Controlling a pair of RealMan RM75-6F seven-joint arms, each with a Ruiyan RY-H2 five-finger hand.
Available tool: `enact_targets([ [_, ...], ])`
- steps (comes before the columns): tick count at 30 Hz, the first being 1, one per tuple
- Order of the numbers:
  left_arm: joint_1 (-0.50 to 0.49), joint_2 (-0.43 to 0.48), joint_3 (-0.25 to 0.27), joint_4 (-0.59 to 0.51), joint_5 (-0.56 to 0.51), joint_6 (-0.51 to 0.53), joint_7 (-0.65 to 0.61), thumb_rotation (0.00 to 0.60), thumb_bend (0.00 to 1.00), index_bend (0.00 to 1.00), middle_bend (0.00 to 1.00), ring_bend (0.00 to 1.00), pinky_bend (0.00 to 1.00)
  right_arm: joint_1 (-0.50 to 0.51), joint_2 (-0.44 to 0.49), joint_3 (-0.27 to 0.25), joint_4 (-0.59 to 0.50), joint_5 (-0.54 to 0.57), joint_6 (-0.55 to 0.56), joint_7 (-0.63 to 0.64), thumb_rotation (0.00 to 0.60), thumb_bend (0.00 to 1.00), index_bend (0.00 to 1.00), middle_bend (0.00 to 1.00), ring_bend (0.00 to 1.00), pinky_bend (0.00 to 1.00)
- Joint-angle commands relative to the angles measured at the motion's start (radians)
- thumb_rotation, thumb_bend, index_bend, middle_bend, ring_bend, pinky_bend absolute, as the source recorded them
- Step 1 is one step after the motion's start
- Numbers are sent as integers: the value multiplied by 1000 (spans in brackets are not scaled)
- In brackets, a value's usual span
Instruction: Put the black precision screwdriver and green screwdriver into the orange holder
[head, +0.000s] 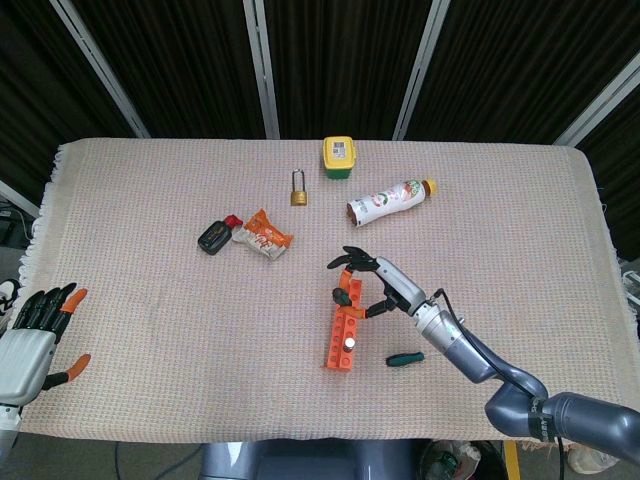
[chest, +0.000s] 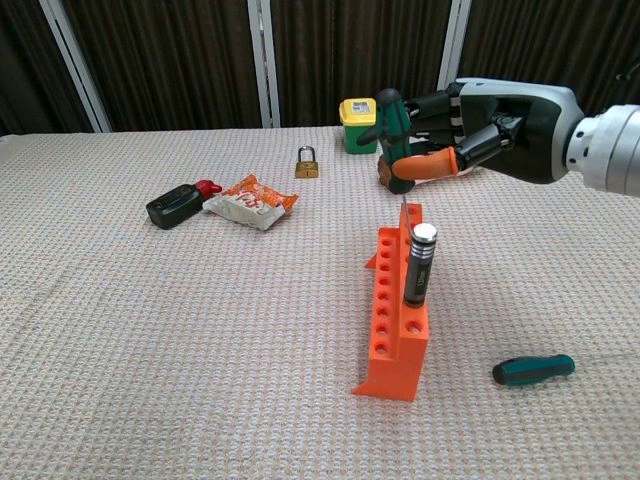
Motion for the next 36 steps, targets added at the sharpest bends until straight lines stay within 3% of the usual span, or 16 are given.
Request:
enact_targets([
  [1, 1, 0, 0, 1, 0, 1, -1, 600, 255, 0, 0, 0, 0, -1, -13, -8, 10, -4, 8, -23, 600, 410, 642, 240, 0, 0],
  [15, 2, -9, 1, 12, 2, 3, -12, 600, 253, 0, 0, 0, 0, 17, -39, -8, 15, 40, -29, -108, 600, 280, 622, 240, 0, 0],
  [36, 3, -12, 0, 21, 7, 8, -26, 600, 255, 0, 0, 0, 0, 42, 22, -1, 0, 30, -82, -44, 600, 276, 543, 192, 0, 0],
])
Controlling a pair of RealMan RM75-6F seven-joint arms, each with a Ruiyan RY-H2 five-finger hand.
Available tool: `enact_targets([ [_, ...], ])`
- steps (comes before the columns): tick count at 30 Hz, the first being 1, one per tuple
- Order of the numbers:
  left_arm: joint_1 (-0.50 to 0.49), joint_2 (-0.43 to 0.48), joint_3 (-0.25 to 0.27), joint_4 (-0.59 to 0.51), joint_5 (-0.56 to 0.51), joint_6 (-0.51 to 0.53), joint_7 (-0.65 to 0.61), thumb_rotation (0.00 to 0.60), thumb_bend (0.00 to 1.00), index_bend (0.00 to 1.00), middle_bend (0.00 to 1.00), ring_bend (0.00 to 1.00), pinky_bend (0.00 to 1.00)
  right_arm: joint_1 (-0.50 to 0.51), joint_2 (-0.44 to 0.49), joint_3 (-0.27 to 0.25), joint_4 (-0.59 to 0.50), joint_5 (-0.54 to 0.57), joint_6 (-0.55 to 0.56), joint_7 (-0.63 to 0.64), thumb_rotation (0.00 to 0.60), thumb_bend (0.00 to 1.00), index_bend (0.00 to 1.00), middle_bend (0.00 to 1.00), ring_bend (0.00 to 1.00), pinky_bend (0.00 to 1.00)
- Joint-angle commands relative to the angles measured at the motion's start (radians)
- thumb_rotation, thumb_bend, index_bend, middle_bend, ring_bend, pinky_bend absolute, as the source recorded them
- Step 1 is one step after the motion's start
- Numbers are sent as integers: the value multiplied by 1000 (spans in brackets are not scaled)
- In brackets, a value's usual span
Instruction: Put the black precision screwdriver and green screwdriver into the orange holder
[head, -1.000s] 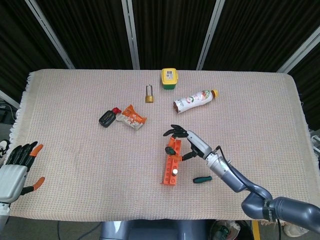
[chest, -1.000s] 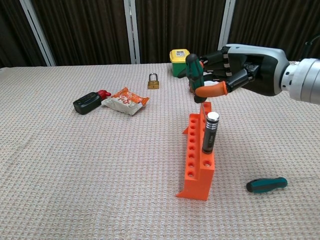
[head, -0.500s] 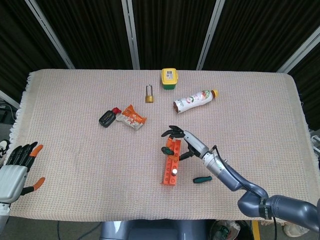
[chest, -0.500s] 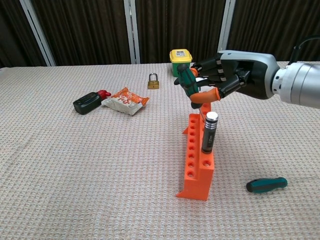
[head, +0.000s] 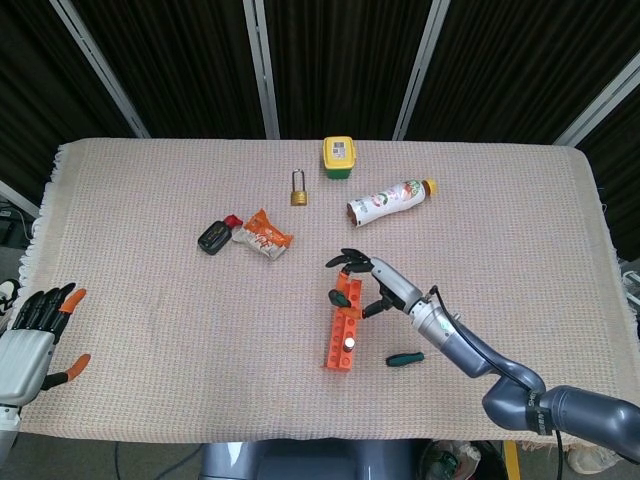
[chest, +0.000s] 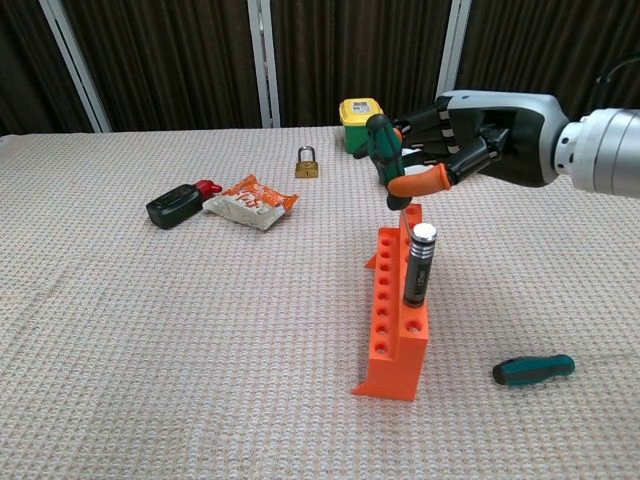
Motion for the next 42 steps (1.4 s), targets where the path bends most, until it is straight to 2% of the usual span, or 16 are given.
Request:
enact_targets([
  [1, 0, 0, 1, 0, 0, 0, 0, 600, 255, 0, 0, 0, 0, 3, 11, 0, -4, -3, -7, 22, 600, 275, 542, 192, 0, 0],
  [11, 2, -1, 3, 3, 2, 0, -2, 600, 257, 0, 0, 0, 0, 19, 10, -9, 16, -37, -23, 178, 600, 263, 542, 192, 0, 0],
  [13, 2, -1, 3, 3, 1, 1, -2, 600, 257, 0, 0, 0, 0, 21, 4, -15, 31, -57, -13, 234, 600, 262, 542, 192, 0, 0],
  [23, 5, 6, 4, -2, 4, 5, 1, 600, 256, 0, 0, 0, 0, 17, -43, -56, 125, -120, 50, 362, 600, 262, 542, 192, 0, 0],
  [30, 6, 10, 5, -8, 8, 8, 4, 600, 252, 0, 0, 0, 0, 17, -60, -82, 149, -151, 92, 374, 600, 262, 542, 192, 0, 0],
  [35, 9, 11, 6, -8, 10, 12, 3, 600, 255, 0, 0, 0, 0, 19, -76, -106, 158, -157, 97, 321, 600, 261, 542, 192, 0, 0],
  [42, 12, 10, 8, -3, 14, 17, -5, 600, 257, 0, 0, 0, 0, 27, -91, -108, 153, -125, 74, 266, 600, 257, 519, 192, 0, 0],
])
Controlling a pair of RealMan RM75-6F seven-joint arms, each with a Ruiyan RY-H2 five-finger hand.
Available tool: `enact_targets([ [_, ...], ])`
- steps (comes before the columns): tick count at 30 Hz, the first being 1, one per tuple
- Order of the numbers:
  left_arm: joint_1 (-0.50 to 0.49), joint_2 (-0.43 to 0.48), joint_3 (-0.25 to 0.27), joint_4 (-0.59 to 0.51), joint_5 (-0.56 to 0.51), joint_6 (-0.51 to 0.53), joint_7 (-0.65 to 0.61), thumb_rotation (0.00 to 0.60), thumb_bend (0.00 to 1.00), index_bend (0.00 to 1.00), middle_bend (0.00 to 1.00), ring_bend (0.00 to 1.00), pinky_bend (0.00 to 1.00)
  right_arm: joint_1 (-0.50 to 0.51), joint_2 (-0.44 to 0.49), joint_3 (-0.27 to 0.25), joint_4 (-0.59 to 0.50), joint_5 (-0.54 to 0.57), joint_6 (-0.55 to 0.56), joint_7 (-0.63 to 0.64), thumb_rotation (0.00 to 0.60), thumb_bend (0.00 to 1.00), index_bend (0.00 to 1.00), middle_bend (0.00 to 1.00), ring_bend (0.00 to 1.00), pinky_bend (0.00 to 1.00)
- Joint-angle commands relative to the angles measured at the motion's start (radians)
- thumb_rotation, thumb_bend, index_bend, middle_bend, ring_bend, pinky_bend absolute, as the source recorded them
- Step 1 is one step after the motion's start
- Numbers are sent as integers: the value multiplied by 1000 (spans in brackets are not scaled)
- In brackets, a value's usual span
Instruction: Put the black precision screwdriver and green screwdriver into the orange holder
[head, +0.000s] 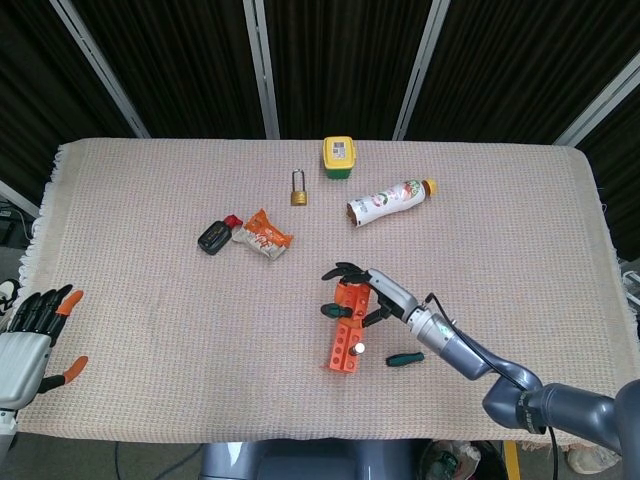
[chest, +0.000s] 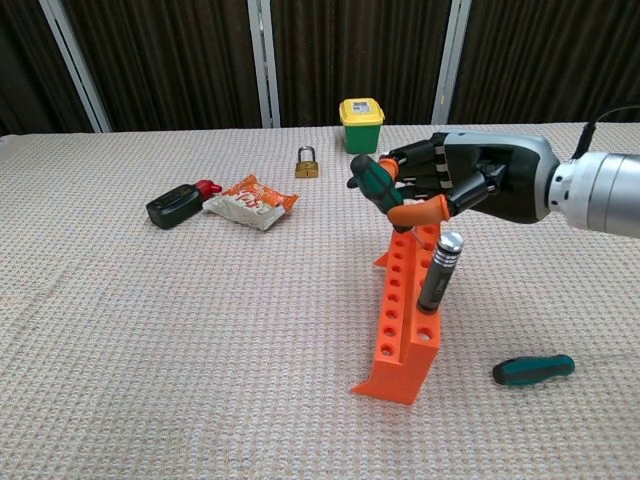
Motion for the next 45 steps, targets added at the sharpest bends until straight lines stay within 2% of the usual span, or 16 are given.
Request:
enact_targets([
  [1, 1, -1, 1, 2, 0, 0, -2, 600, 257, 0, 0, 0, 0, 5, -2, 0, -7, 12, -9, -18, 600, 254, 504, 192, 0, 0],
  [14, -1, -7, 0, 16, 1, -3, -17, 600, 256, 0, 0, 0, 0, 13, 19, 10, -42, 35, -12, -59, 600, 207, 267, 155, 0, 0],
  [21, -2, -11, -1, 22, 2, -4, -25, 600, 256, 0, 0, 0, 0, 22, 64, 17, -75, 28, -10, -74, 600, 215, 231, 141, 0, 0],
  [27, -2, -13, 0, 24, 4, -4, -28, 600, 254, 0, 0, 0, 0, 48, 131, 5, -99, -21, -16, -8, 600, 351, 209, 170, 0, 0],
  [32, -3, -19, -5, 32, 2, -1, -33, 600, 253, 0, 0, 0, 0, 34, 186, -3, -102, -41, 38, 47, 600, 358, 242, 202, 4, 0],
  [38, -5, -30, -10, 44, 0, 2, -32, 600, 254, 0, 0, 0, 0, -31, 233, 10, -136, 33, 96, -123, 600, 358, 293, 215, 16, 0],
  [45, -8, -41, -15, 48, 0, 4, -27, 600, 255, 0, 0, 0, 0, -181, 251, 17, -191, 172, 263, -665, 600, 356, 294, 182, 0, 0],
])
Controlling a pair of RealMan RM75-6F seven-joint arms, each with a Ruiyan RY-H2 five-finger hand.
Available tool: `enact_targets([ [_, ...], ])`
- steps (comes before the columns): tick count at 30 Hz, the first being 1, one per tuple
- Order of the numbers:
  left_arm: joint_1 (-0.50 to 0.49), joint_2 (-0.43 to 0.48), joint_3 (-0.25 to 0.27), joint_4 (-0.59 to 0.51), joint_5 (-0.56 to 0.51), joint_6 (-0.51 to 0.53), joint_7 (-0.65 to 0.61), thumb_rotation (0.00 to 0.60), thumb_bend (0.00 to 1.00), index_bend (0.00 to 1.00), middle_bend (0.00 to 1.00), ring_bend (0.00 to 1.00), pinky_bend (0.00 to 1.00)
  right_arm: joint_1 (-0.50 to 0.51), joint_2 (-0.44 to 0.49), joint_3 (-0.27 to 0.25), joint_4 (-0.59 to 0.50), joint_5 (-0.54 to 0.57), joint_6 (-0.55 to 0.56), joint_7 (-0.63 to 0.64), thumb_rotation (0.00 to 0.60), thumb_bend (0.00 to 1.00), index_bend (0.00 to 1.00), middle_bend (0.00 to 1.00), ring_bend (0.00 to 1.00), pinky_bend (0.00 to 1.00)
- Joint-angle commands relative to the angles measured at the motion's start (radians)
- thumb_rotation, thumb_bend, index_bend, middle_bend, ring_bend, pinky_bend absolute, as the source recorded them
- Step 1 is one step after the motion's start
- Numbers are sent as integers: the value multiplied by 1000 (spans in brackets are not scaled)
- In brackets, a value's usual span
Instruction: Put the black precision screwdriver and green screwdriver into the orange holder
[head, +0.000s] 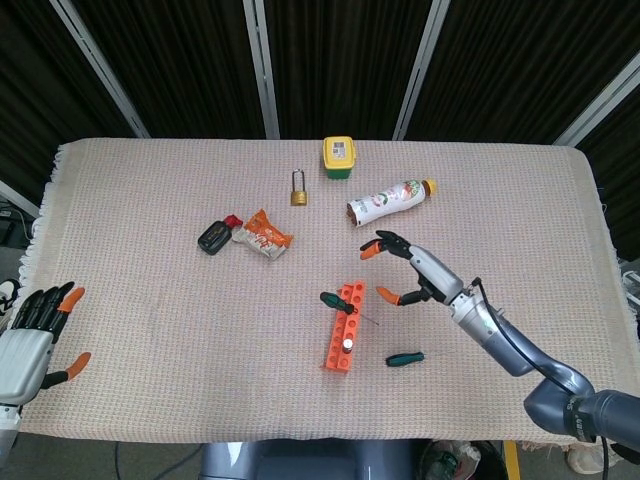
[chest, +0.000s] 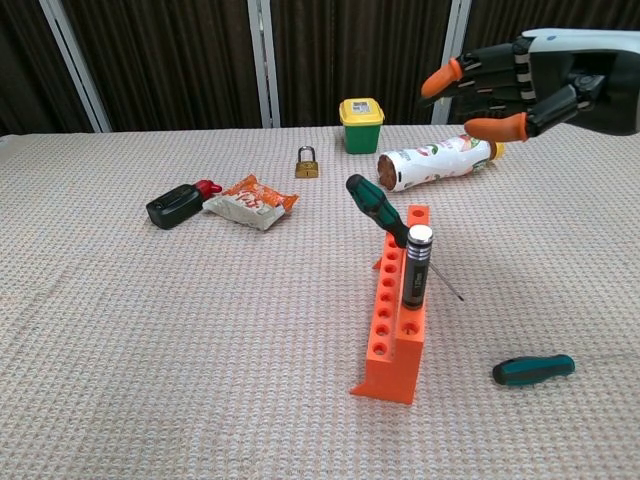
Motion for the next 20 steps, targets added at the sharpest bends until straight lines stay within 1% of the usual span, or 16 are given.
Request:
enact_targets([
  [1, 0, -5, -3, 3, 3, 7, 3, 600, 254, 0, 0, 0, 0, -150, 17, 4, -52, 128, 175, -452, 600, 356, 294, 179, 0, 0],
  [3, -1, -10, -5, 5, 3, 8, 5, 600, 254, 0, 0, 0, 0, -195, 9, 1, -63, 153, 234, -569, 600, 356, 293, 173, 0, 0],
  [6, -4, -20, -6, 7, 12, 11, 8, 600, 253, 1, 0, 0, 0, -257, 8, -13, -73, 167, 306, -698, 600, 357, 288, 167, 0, 0],
  [7, -4, -26, -6, 9, 18, 16, 7, 600, 254, 2, 0, 0, 0, -284, 12, -26, -67, 166, 337, -762, 600, 357, 284, 165, 0, 0],
  [9, -3, -32, -6, 12, 24, 22, 9, 600, 255, 5, 0, 0, 0, -326, 17, -45, -68, 168, 376, -850, 600, 356, 272, 152, 0, 0],
  [14, -5, -45, -7, 15, 30, 25, 19, 600, 255, 14, 0, 0, 0, -407, 20, -73, -65, 171, 435, -942, 600, 355, 247, 116, 0, 0],
  [20, -3, -62, -9, 18, 44, 42, 32, 600, 254, 16, 0, 0, 0, -505, 13, -96, -49, 177, 505, -1008, 600, 354, 213, 101, 0, 0],
])
